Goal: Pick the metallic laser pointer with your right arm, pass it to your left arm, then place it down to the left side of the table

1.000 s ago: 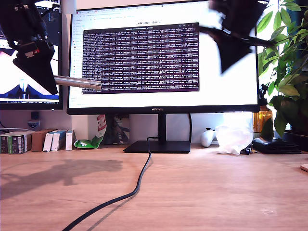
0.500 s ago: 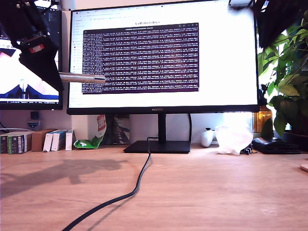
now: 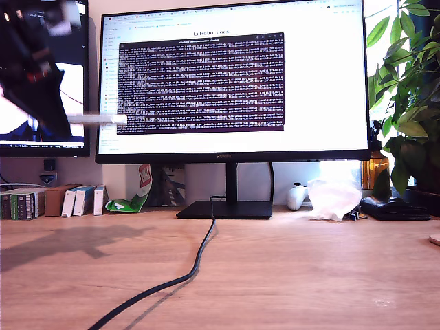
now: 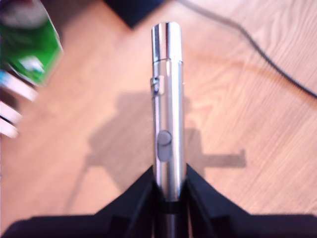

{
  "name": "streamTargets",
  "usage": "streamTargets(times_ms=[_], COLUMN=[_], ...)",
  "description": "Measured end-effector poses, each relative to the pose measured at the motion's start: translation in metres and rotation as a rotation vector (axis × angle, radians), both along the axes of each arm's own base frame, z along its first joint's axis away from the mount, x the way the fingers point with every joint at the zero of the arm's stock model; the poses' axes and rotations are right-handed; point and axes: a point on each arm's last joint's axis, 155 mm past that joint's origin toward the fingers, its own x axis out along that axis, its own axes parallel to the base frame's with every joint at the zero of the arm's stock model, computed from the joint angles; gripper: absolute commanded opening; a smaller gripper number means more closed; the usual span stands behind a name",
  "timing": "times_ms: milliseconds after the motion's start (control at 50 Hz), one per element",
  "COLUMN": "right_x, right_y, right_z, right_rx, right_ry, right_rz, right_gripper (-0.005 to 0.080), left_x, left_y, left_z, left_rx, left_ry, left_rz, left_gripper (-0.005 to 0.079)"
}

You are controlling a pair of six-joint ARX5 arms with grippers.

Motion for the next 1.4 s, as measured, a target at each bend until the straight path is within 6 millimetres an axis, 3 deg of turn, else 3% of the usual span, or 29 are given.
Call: streamTargets(times_ms=[100,220,460,700,960,1140,1400], right_x=[-0.025,-0.042,-0.044,-0.047,-0.046,-0.045,-0.045], right_y=[-0.013,-0.018,-0.010,-0.011,-0.009,-0.008,-0.008], right_z=[0.007,-0.009,-0.067,-0.061,-0.058,-0.054,-0.054], right_rx=[0.009,-0.002,-0.049,-0.036,-0.028,-0.022,-0.022], right_ry=[-0.040,-0.027,0.077,0.052,0.037,0.024,0.024], right_rz=[-0.018,-0.012,0.025,0.026,0.033,0.032,0.033], right_gripper=[-0.0013,-0.0013,-0.0013,-0.0013,-0.0013,-0.0013,-0.0013], left_x=[-0.004,-0.012,-0.023,-0.048,-0.050,-0.052,-0.056], left_y=[0.000,0.002,0.011,0.028,0.044,0.053,0.052], left_z=[-0.028,-0.053,-0.078,-0.114,-0.113,-0.113,-0.112], left_rx=[0.018,0.035,0.068,0.152,0.229,0.262,0.260], left_ry=[0.095,0.187,0.298,0.484,0.506,0.513,0.534], left_rz=[0.002,0.006,0.040,0.067,0.111,0.131,0.130], left_gripper=[-0.0020,-0.0020,-0.0020,-0.0020,-0.0001,0.0239,0.0239])
